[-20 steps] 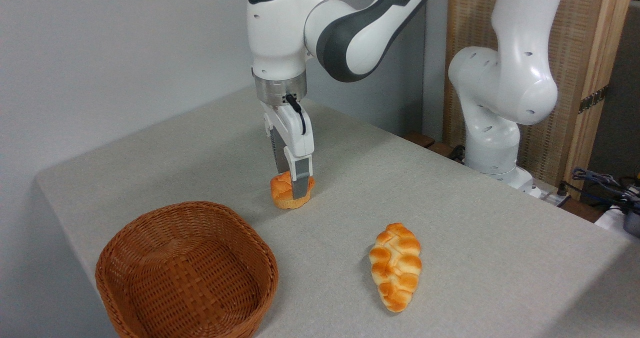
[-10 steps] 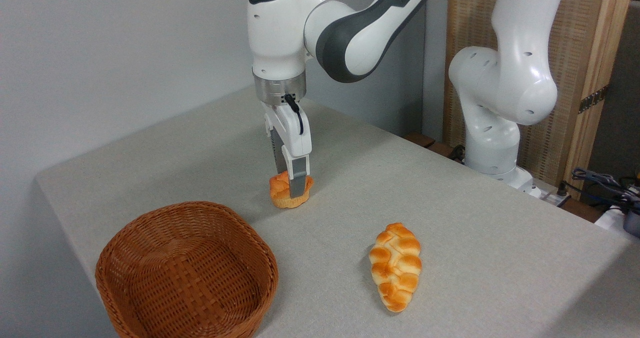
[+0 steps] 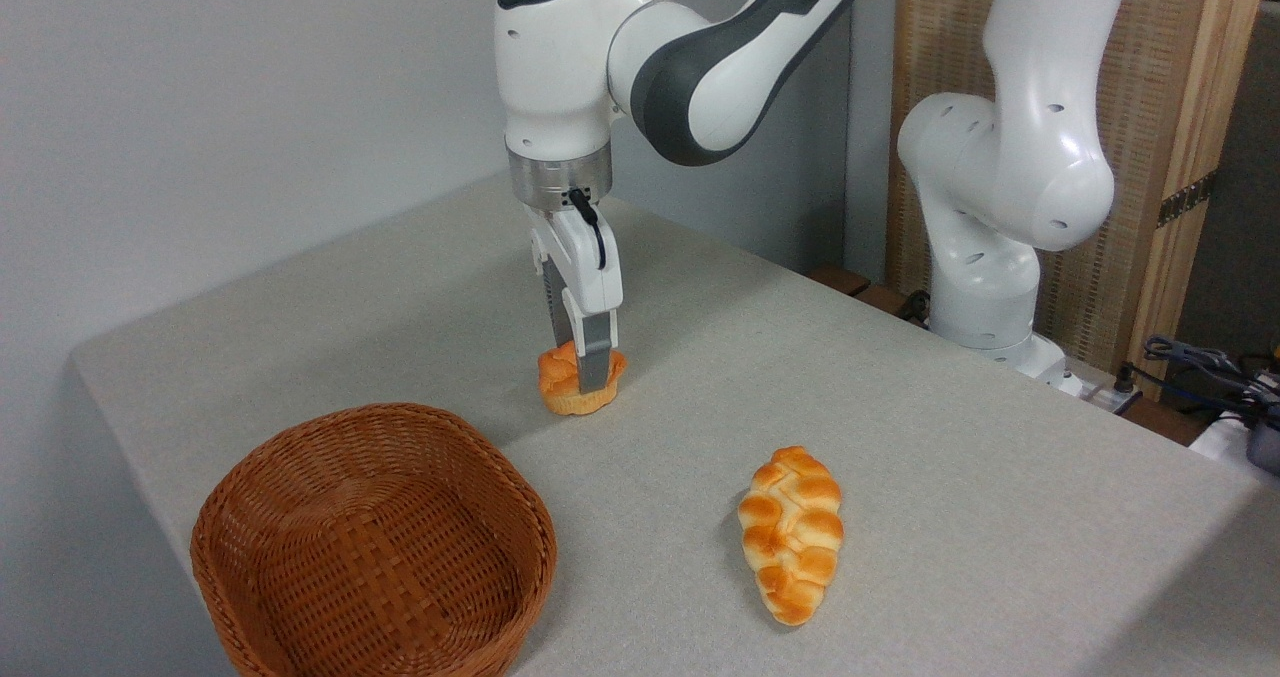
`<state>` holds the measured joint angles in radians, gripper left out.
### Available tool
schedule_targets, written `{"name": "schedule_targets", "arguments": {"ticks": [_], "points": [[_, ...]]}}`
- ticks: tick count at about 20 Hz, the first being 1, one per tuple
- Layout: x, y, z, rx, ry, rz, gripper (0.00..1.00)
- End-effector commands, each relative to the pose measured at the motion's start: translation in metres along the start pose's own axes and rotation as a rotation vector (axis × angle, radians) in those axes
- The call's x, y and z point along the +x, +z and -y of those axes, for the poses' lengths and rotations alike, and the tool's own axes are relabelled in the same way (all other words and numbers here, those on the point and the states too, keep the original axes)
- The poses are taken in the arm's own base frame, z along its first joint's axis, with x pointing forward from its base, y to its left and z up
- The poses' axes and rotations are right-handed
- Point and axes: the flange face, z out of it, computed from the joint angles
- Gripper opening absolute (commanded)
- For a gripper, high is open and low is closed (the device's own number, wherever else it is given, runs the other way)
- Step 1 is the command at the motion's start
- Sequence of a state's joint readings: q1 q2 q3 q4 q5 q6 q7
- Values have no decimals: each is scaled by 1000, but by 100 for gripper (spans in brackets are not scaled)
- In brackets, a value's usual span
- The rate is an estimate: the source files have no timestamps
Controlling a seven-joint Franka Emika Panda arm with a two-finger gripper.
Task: Put bread into the basket
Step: 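Lift the bun and carry it over the wicker basket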
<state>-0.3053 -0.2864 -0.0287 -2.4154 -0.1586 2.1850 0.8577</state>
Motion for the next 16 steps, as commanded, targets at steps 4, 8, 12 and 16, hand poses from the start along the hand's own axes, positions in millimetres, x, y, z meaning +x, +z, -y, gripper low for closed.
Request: {"name": "schedule_targets", "arguments": {"ticks": [4,8,12,16], "points": [[-1,-1,-3,9,16,-21,38],[-1,-4,-4,6,14,-19,38],[1,-35,1,-11,-24,-19,38],[4,-98,33,0,-152,-67,39]]}}
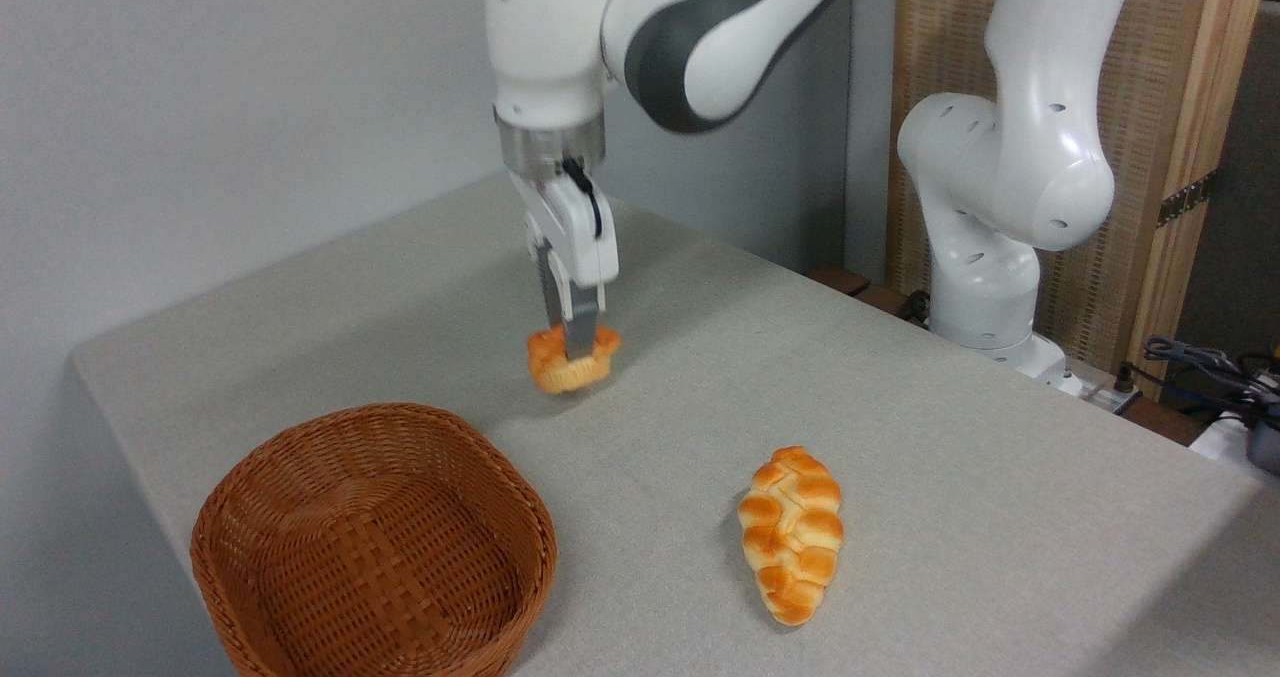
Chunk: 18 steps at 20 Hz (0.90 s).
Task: Put bread into the basket
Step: 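Lift the bun and carry it over the wicker basket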
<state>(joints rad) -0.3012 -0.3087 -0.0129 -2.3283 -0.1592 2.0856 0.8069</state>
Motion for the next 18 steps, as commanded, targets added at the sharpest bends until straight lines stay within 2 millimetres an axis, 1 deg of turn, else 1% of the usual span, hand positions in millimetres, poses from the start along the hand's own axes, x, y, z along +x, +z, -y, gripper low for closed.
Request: {"name": "schedule_targets", "arguments": {"ticks": [1,2,3,4,5,6,7,8,12,15,17,18], "points": [[2,-71,34,15,-108,-72,42],[1,-77,40,21,-115,-78,45],[1,-88,53,32,-133,-93,46],[3,-94,58,39,-137,-98,46],[4,-104,69,57,-147,-113,46],[3,-109,75,65,-154,-120,46],[0,-117,87,76,-167,-132,46],[-1,-119,92,81,-168,-135,46],[17,-109,117,141,-173,-170,47],[36,-85,140,236,-170,-227,49],[41,-76,148,286,-154,-231,50],[45,-70,149,306,-131,-209,51]]}}
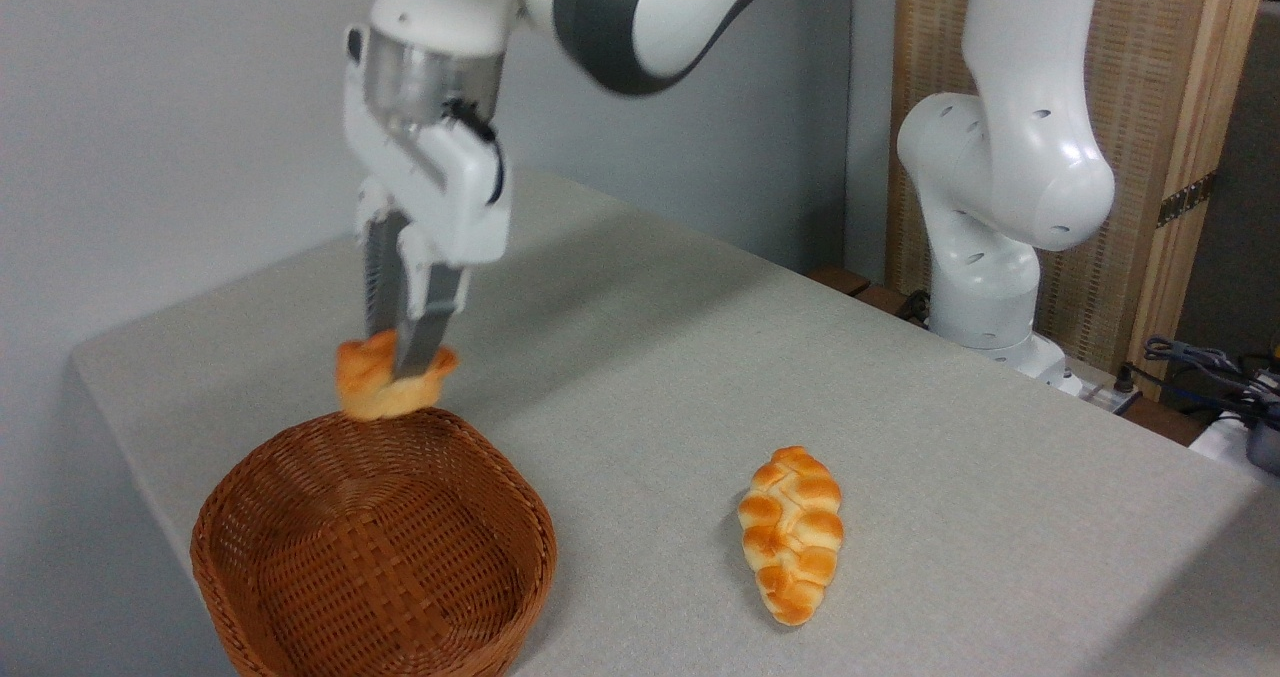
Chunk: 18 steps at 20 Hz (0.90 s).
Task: Put bread into the basket
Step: 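Lift the bun and carry it over the wicker basket, then lower the bun into the basket and open the gripper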
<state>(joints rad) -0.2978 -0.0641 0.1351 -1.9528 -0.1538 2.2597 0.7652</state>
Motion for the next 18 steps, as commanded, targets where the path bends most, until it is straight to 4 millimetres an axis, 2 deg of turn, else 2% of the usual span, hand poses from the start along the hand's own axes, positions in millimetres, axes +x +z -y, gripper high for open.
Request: {"name": "schedule_targets", "arguments": {"ticks": [1,4,5,8,11,13,18], "points": [[13,26,8,79,71,26,57],[13,44,7,108,125,72,67],[15,53,3,111,144,88,72],[24,74,-13,95,191,111,74],[22,103,-17,95,237,168,86],[29,110,-26,92,254,159,88],[31,108,-17,130,241,110,100]]}}
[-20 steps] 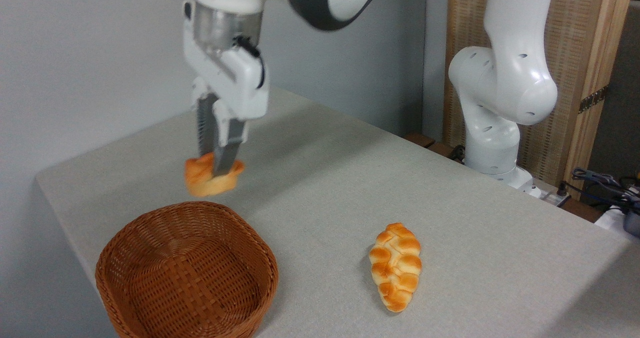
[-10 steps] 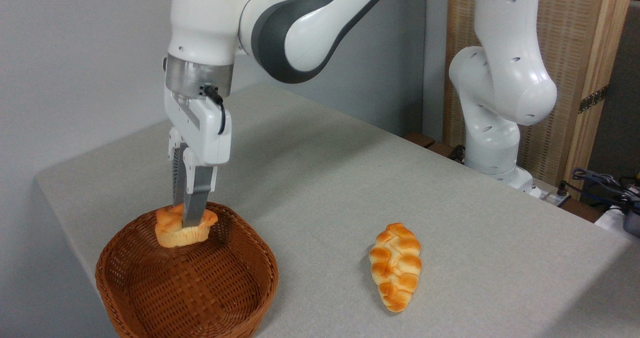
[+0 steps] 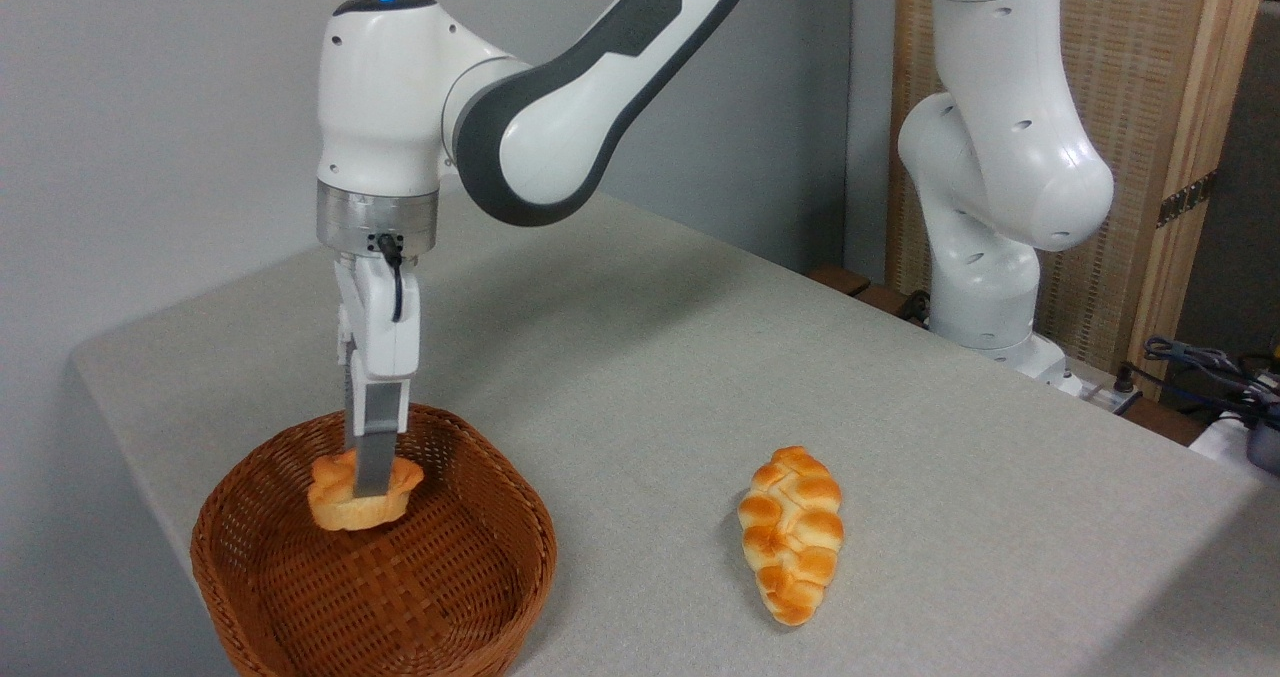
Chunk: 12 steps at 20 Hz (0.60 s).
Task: Put bread into the basket
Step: 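Lower the bun into the basket and open the gripper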
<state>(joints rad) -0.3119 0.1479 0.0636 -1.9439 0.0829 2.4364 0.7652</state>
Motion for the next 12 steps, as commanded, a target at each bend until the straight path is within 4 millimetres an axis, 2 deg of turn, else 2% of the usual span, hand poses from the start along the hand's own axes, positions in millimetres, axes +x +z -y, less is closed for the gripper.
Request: {"name": "schedule_targets", "arguments": {"ticks": [1,12], "points": [[0,-8,12,39,-12,-17,100],[-4,-10,17,42,-30,-20,100]]}}
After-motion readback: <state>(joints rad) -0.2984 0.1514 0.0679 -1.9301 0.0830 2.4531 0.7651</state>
